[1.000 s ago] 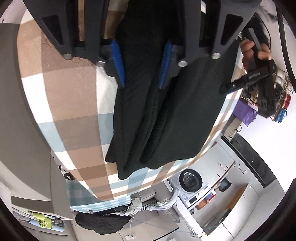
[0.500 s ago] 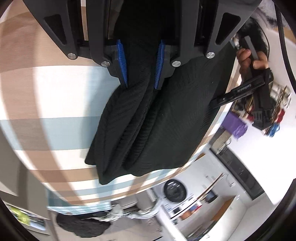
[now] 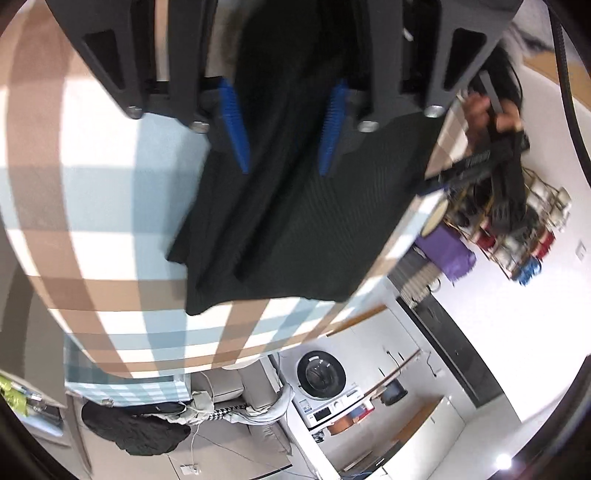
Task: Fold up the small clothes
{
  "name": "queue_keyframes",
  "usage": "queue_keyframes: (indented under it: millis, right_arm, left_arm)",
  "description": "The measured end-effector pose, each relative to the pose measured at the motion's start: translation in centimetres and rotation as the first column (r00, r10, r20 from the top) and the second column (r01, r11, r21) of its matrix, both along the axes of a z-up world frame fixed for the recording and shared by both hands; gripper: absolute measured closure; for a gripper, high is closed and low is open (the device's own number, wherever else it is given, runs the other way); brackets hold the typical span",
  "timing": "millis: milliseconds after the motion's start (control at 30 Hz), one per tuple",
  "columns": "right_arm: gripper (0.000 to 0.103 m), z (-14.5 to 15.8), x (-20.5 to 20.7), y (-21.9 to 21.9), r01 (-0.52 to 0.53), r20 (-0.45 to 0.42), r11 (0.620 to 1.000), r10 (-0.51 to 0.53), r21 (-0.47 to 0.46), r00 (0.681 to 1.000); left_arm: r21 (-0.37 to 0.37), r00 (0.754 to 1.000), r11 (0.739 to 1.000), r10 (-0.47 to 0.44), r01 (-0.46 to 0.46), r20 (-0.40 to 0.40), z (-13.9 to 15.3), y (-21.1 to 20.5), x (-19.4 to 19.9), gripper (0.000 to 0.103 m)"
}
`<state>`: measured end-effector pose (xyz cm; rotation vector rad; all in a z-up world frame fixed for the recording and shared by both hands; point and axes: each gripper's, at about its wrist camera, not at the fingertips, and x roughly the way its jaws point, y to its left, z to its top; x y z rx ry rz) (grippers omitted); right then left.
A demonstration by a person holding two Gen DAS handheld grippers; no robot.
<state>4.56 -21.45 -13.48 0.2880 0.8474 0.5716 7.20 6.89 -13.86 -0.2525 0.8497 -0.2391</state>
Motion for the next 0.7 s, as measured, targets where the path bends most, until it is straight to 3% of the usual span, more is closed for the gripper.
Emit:
queue_keyframes:
  millis: [67,200,300,433,567,700]
  right_arm:
    - [0.059,-0.6,2.3,0.3,-0.002,-0.031,1.0,0.002,0.013,1.0]
    - [0.059,-2.5,6.1,1.3,-0.005,-0.091,0.999,0.01,0.051,0.996]
    - [0.06,-3.0,8.1,2.0,-0.001,-0.092,0.999,0.005,0.049,0.996]
    - [0.093,-2.1,8.9,3.4,-0.006,-0.021,0.999,0.005,-0.046,1.0]
    - [0.094,2.1,7.3,3.2,-0.005,0.126,0.998,0.014,-0.069,0.992]
    - [0.094,2.6,8.0,2.4,0.038,0.116,0.99,-0.023,-0.136,0.993]
  left_arm:
    - [0.0,1.0,1.0,-0.003,0.003,0.021,0.5,-0.5,-0.5,0.043]
    - [0.02,0.998,0.999,-0.032,0.031,0.051,1.4,-1.8,-1.2,0.032]
    - [0.028,0.997,0.998,-0.054,0.053,0.054,1.5,-2.6,-1.5,0.03]
    - [0.04,0.997,0.997,-0.067,0.065,0.038,1.3,-3.5,-1.8,0.03]
    - [0.041,0.995,0.996,-0.084,0.082,0.06,1.9,-3.9,-2.4,0.03]
    - [0.054,0.994,0.995,-0.092,0.089,0.062,2.2,-4.2,-2.6,0.03]
